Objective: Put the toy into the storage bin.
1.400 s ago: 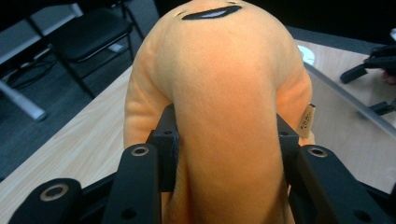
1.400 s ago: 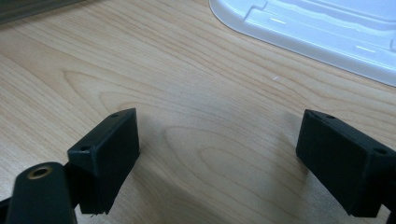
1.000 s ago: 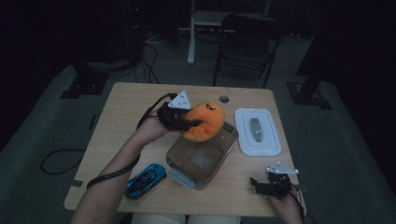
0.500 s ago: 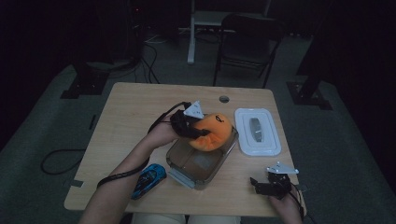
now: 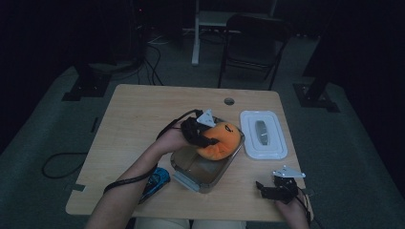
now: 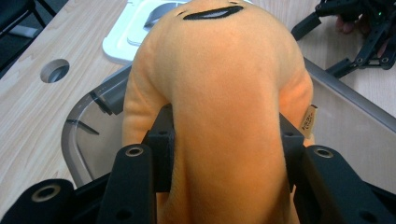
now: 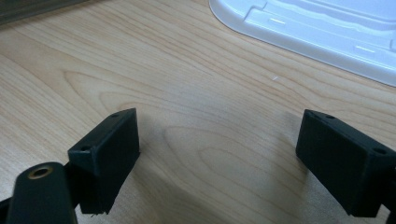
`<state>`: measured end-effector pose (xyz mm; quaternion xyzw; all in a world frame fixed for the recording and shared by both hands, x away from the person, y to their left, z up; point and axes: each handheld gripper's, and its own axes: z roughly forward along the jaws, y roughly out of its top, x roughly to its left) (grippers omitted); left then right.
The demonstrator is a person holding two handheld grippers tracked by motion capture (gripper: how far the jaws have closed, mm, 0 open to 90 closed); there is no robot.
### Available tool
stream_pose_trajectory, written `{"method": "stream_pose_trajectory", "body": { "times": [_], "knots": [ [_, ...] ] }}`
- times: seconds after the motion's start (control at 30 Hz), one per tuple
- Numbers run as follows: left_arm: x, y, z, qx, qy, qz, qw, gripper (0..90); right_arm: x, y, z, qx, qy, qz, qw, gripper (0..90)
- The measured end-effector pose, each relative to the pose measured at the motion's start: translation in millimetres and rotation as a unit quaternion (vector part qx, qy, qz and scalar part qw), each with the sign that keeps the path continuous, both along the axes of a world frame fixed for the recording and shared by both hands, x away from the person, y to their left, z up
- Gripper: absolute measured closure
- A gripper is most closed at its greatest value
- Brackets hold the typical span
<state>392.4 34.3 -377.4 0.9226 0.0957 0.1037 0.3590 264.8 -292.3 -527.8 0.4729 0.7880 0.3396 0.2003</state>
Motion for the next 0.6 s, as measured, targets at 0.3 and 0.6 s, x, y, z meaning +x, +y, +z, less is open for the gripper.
{"method": "stream_pose_trajectory", "body": {
  "times": [0.3, 0.6],
  "knots": [
    [1.4, -3.1, -9.4, 0.015, 0.011, 0.009, 0.9998, 54.1, 0.0, 0.0, 0.0, 0.000, 0.000, 0.000, 1.0000, 12.8],
    [3.2, -7.1, -15.1, 0.021, 0.025, 0.012, 0.9994, 46.9, 0.0, 0.0, 0.0, 0.000, 0.000, 0.000, 1.0000, 12.8]
  ]
}}
